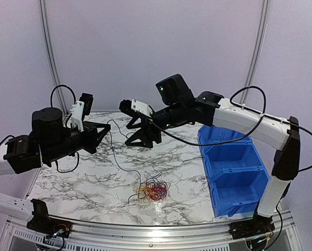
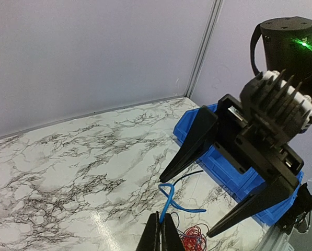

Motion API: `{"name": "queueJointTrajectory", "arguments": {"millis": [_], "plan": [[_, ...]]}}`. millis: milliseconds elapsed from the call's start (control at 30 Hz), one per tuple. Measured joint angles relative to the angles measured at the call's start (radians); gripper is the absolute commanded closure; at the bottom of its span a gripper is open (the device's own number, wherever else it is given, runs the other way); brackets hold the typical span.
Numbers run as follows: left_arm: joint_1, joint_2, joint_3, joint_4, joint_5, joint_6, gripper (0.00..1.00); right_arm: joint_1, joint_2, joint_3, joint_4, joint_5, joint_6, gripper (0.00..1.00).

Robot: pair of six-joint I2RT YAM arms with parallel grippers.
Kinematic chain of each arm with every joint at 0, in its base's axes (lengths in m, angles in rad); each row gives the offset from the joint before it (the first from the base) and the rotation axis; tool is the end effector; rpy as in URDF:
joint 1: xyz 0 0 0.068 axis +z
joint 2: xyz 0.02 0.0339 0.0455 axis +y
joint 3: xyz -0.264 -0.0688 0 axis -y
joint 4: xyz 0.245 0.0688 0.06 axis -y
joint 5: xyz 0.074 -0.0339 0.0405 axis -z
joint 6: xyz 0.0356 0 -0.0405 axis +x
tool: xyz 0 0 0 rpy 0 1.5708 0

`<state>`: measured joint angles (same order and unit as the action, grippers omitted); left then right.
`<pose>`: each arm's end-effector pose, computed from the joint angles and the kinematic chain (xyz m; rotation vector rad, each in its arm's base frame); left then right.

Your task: Untangle the cables

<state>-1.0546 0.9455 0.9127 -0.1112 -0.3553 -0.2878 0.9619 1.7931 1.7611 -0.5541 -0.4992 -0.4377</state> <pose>0.1187 -0.1840 0.3641 0.3988 1.7091 -0.6896 0.2221 0.3483 0.3649 -1.6279 1.4718 0.8376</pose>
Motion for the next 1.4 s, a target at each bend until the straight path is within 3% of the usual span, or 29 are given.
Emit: {"name": "queueJointTrajectory", "arguments": {"millis": [67, 133, 233, 300, 367, 533, 667, 867, 1033, 1400], "plan": [[0.000, -0.003, -0.010, 0.013, 0.007, -0.010, 1.00, 0.003, 0.027, 0.010, -0.002, -0.012, 0.016, 0.36], [0.000, -0.008, -0.022, 0.023, 0.013, -0.021, 1.00, 0.004, 0.046, 0.017, -0.001, -0.019, 0.029, 0.49], [0.000, -0.010, -0.032, 0.035, 0.019, -0.029, 1.00, 0.004, 0.058, 0.023, 0.000, -0.026, 0.044, 0.83], [0.000, -0.010, -0.036, 0.041, 0.026, -0.034, 1.00, 0.004, 0.058, 0.025, 0.001, -0.031, 0.052, 1.00], [0.000, -0.010, -0.042, 0.048, 0.026, -0.035, 1.00, 0.004, 0.058, 0.029, 0.002, -0.026, 0.064, 1.00], [0.000, -0.010, -0.074, 0.062, 0.012, -0.040, 0.65, 0.000, 0.045, 0.068, -0.001, 0.023, 0.044, 1.00], [0.000, -0.015, -0.118, 0.063, -0.014, -0.042, 0.53, -0.026, -0.026, 0.116, 0.002, 0.062, 0.024, 1.00], [0.000, -0.027, -0.158, 0.063, -0.046, -0.033, 0.47, -0.159, -0.143, 0.267, 0.048, 0.087, 0.018, 1.00], [0.000, -0.028, -0.183, 0.063, -0.066, -0.018, 0.45, -0.264, -0.212, 0.288, 0.088, 0.108, 0.022, 1.00], [0.000, 0.000, -0.216, 0.099, -0.075, -0.007, 0.43, -0.544, -0.291, 0.038, 0.151, 0.146, 0.058, 1.00]]}}
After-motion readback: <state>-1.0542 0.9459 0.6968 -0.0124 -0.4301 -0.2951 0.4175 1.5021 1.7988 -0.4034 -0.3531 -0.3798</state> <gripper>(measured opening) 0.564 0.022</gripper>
